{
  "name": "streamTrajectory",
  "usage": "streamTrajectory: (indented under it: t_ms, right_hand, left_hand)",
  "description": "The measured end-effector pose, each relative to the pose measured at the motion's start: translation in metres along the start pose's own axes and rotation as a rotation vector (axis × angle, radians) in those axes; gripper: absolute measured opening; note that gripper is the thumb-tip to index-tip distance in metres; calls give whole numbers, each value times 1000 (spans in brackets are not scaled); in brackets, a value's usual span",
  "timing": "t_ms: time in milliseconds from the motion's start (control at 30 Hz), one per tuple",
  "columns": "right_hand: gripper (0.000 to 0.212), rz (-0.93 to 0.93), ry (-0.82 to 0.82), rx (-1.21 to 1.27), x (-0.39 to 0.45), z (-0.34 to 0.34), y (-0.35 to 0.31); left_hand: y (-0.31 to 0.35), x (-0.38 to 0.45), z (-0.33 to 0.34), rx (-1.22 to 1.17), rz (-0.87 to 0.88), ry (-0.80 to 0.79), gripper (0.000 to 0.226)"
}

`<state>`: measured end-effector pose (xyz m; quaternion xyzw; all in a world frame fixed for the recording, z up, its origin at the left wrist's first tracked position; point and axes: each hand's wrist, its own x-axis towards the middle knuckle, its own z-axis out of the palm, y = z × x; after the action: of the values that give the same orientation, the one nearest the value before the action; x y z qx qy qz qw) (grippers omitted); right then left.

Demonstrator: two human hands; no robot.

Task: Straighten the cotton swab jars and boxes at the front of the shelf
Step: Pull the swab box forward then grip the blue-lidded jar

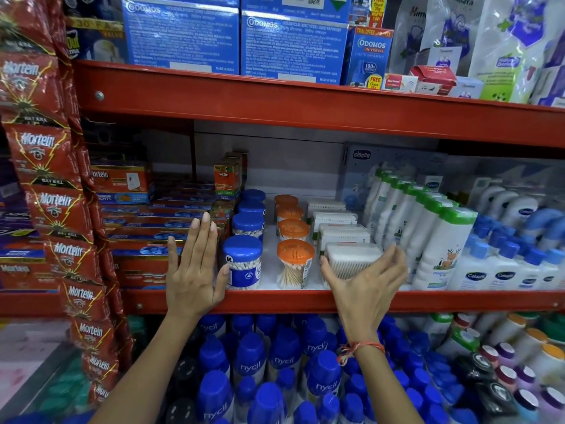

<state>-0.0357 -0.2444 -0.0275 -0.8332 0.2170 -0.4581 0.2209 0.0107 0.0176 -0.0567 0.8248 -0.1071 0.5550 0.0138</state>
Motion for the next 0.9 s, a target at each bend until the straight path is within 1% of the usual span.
streamTrajectory:
  t_ms: [67, 100, 167, 233, 267, 333, 400, 467, 500, 533, 567, 600, 633, 667, 700, 733, 767, 833, 867, 900]
  right_hand:
    - [101, -103, 1, 106, 5, -6, -16]
    - [89, -187, -41, 198, 8, -10, -28]
    - [69, -387, -203, 360, 14, -15, -54]
    - [61, -567, -463, 455, 22, -17, -79]
    - [61, -634, -636, 465, 28, -17, -90]
    - [66, -743, -959, 382, 40, -17, -109]
    - [72, -807, -1168, 252, 51, -12, -126]
    - [79, -810, -1315, 101, 58, -7, -142]
    - [81, -799, -1359, 43, 58, -9, -145]
    - [80, -764, -1390, 35, 61, -7, -147]
    - [74, -744, -1392, 51, 63, -9, -149]
    - [62, -806, -1245, 94, 67, -4, -153]
    - [50, -733, -1087, 128, 66, -8, -158]
    - [46, -608, -1102, 204, 66, -13, -164]
    - [47, -688, -1174, 144, 61, -13, -164]
    - [52, -494, -1346, 179, 56, -12, -167]
    - [50, -456, -1425, 115, 55, -13, -166]
    - [14, -405, -1484, 31, 57, -14, -176]
    - [12, -536, -1456, 5, 60, -6, -177]
    - [15, -550, -1411, 40, 59, -10, -174]
  left_hand:
    - [0, 0, 0, -5, -1, 1, 63]
    - [0, 0, 0, -8, -1, 2, 63]
    - [0, 0, 0, -11, -1, 5, 63]
    - [0, 1, 0, -13, -3, 3, 63]
    - [1, 1, 0, -14, -4, 0, 63]
    - [1, 1, 0, -16, -6, -10, 62]
    - [1, 0, 0, -12, -5, -16, 62]
    - [0, 0, 0, -10, -2, -22, 62]
    - [0, 0, 0, -10, 0, -22, 62]
    - [0, 0, 0, -10, 0, -15, 62]
    - [0, 0, 0, -16, -1, -19, 62]
    - [0, 0, -1, -22, -4, -21, 62]
    - [0, 1, -1, -23, -2, -24, 62]
    - [0, 1, -1, -19, 3, -12, 62]
    - [0, 1, -1, -11, 5, -6, 62]
    - [0, 1, -1, -2, 7, -4, 62]
    - [0, 1, -1, -1, 7, -3, 62]
    - [0, 1, 0, -5, 7, 3, 62]
    - [0, 1, 0, -9, 0, -6, 62]
    - [0, 1, 0, -15, 3, -10, 62]
